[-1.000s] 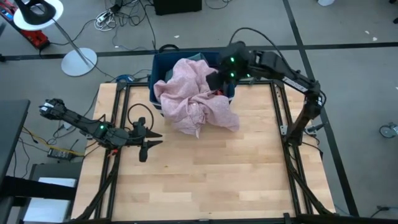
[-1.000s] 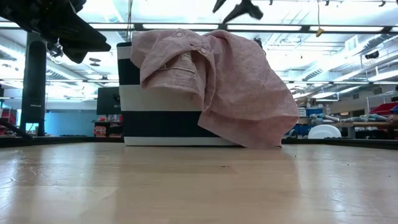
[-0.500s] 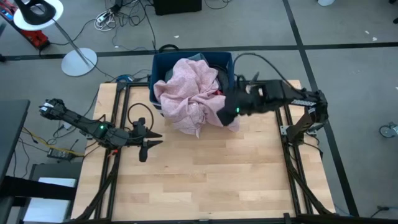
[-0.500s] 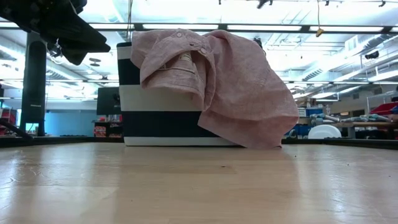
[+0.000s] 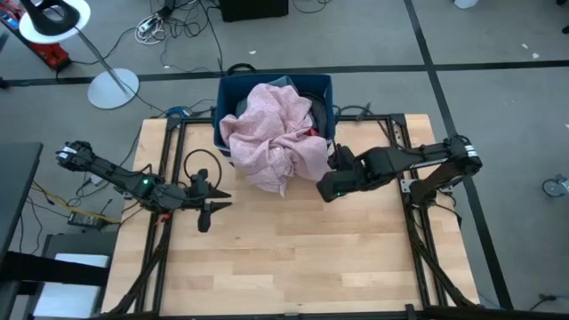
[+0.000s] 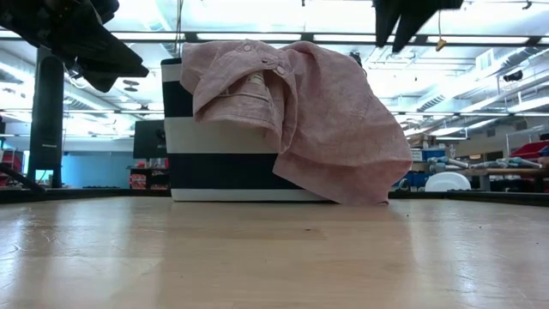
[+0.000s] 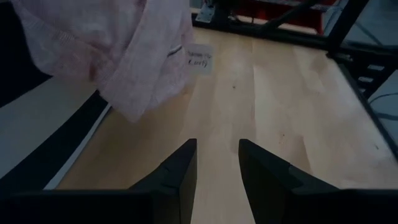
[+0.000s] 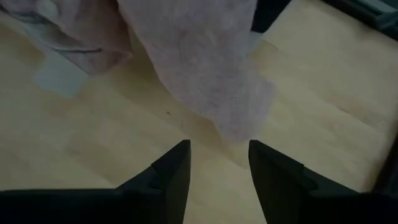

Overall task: Sort clothes
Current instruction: Put the pink polo shirt into the blue bin

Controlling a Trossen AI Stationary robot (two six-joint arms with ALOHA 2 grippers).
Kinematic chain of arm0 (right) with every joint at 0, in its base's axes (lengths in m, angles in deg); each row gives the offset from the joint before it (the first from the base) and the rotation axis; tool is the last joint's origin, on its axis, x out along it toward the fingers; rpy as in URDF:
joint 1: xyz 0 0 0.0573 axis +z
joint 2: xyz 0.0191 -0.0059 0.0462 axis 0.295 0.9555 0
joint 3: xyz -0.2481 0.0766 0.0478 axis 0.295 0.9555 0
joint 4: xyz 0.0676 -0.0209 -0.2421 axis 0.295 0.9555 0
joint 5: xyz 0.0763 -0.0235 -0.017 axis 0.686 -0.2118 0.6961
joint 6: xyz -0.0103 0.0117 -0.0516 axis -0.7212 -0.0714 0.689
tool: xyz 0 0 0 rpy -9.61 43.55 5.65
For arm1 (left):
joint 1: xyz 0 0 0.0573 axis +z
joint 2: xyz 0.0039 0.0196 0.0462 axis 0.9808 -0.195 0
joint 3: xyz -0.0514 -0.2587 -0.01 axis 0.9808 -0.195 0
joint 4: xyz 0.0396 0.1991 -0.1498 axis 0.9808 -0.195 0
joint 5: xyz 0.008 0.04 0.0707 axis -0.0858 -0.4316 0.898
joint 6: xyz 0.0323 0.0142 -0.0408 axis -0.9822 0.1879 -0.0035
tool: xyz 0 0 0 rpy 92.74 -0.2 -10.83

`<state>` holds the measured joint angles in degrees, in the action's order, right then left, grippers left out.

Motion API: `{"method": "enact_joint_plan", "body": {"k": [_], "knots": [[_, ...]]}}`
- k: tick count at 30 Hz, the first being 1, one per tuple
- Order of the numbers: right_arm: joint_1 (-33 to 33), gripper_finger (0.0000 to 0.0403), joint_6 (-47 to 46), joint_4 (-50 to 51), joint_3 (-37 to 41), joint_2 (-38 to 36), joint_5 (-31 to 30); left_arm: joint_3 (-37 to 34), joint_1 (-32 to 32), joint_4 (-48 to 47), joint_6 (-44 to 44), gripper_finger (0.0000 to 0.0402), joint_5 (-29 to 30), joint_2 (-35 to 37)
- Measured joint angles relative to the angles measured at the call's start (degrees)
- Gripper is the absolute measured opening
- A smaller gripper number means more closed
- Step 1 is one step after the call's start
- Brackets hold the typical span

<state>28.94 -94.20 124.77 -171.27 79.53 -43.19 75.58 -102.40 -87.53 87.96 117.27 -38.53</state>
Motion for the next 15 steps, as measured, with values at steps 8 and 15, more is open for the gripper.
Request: {"method": "enact_joint_plan", "body": {"k": [8,15], "knots": [[-5.48,0.0162,11.53,-17.99,15.19,-2.14,2.59,0.0,0.01,-0.73,0.02,0.0124,-1.41,0.0],[-11.29,0.0159,23.74,-37.37,24.95,-3.2,2.6,0.02,0.01,-0.94,0.15,0.0124,-4.58,0.0]]}}
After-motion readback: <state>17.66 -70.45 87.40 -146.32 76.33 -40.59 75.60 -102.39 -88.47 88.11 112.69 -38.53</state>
